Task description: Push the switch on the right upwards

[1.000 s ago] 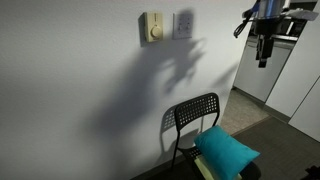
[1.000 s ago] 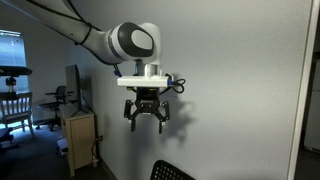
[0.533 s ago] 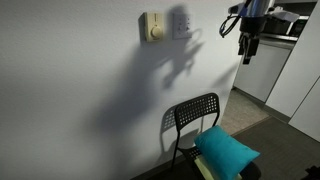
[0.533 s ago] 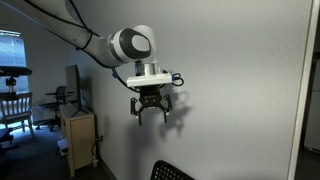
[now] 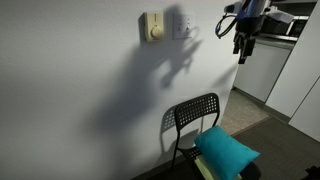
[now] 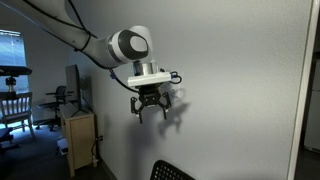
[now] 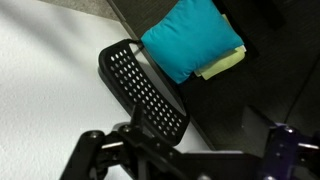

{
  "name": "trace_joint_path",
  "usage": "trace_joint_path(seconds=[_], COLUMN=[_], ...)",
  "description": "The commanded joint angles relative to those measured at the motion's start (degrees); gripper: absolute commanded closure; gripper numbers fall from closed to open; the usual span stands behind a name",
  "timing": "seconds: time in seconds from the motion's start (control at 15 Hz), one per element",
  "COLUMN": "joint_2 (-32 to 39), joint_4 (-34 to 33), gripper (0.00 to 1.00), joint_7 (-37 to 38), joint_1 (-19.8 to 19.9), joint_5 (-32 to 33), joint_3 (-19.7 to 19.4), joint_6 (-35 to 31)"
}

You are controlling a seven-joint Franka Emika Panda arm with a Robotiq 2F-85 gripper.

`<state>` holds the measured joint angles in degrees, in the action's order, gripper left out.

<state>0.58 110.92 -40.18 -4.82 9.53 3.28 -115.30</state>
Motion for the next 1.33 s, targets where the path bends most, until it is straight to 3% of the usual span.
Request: trace_joint_path(seconds=[0.0,0.47,1.27], joint_2=[1.9,9.0,18.6], joint_4=[-1.2,-9.2,-24.8], gripper=[0.00,0.00,0.00], joint_7=[-3.2,-9.1,-13.3], joint_1=[-0.8,-2.8,-4.0], joint_5=[2.3,7.5,13.2], joint_3=[1.5,4.2,4.2], joint_6=[-3.9,-9.1,-12.5])
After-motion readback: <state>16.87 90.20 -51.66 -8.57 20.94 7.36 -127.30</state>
